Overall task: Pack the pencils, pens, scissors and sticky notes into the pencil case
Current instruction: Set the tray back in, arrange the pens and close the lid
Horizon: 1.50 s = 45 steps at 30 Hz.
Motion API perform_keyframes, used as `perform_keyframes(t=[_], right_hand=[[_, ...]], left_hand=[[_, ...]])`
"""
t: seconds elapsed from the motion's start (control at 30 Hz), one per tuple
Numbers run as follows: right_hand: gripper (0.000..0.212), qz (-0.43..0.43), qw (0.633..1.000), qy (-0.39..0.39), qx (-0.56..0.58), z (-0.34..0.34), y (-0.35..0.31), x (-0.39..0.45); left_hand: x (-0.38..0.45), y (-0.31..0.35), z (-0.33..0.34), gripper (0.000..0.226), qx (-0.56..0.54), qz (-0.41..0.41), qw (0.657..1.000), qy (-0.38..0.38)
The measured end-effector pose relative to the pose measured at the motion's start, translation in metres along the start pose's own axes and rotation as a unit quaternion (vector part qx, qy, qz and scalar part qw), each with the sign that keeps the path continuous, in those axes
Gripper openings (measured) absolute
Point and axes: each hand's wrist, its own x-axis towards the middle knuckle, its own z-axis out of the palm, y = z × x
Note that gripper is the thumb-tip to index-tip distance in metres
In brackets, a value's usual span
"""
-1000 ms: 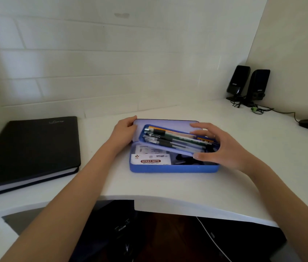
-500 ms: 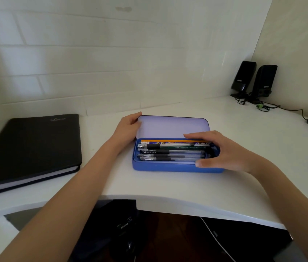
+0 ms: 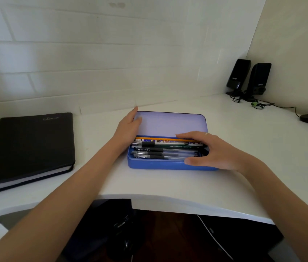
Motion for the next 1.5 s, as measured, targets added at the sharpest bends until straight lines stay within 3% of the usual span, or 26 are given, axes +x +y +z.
perform_keyframes(t=[0.2, 0.33, 0.43, 0.53, 0.63, 0.83, 1.07, 1.3, 1.4, 1.5], right_hand=[[0.070, 0.038, 0.998, 0.040, -0.031, -0.009, 0.010, -0.001], [0.058, 0.037, 0.997, 0.061, -0.019, -0.011, 0.016, -0.003], [0.039, 0.035, 0.997, 0.059, 0.019, -0.013, 0.019, -0.003], [0.017, 0.033, 0.995, 0.075, 0.054, -0.012, 0.016, -0.001], [0.022, 0.041, 0.995, 0.081, 0.048, -0.012, 0.016, 0.000], [0.020, 0.043, 0.991, 0.120, 0.045, -0.009, 0.017, 0.001], [0.010, 0.009, 0.960, 0.275, 0.047, -0.016, 0.015, 0.002], [0.009, 0.032, 0.962, 0.260, 0.075, -0.017, 0.013, 0.000], [0.010, 0.046, 0.952, 0.277, 0.125, -0.021, 0.012, -0.002], [0.016, 0.039, 0.941, 0.300, 0.150, -0.024, 0.012, -0.003]], left_hand=[[-0.002, -0.002, 0.005, 0.044, 0.069, 0.012, 0.996, -0.059], [-0.005, -0.001, 0.005, 0.022, 0.092, 0.049, 0.991, -0.084], [-0.007, 0.003, 0.003, 0.020, 0.081, 0.060, 0.990, -0.100], [-0.002, -0.002, 0.005, 0.025, 0.156, 0.087, 0.978, -0.104], [0.000, -0.007, 0.006, 0.018, 0.197, 0.093, 0.972, -0.093], [-0.001, -0.006, 0.002, 0.024, 0.146, 0.088, 0.984, -0.056], [-0.009, 0.005, 0.002, 0.027, 0.097, 0.142, 0.984, 0.045], [-0.029, 0.020, 0.001, 0.033, 0.051, 0.164, 0.985, -0.005], [-0.038, 0.026, -0.003, 0.031, 0.086, 0.201, 0.976, 0.008], [-0.050, 0.028, -0.001, 0.037, 0.145, 0.256, 0.955, -0.037]])
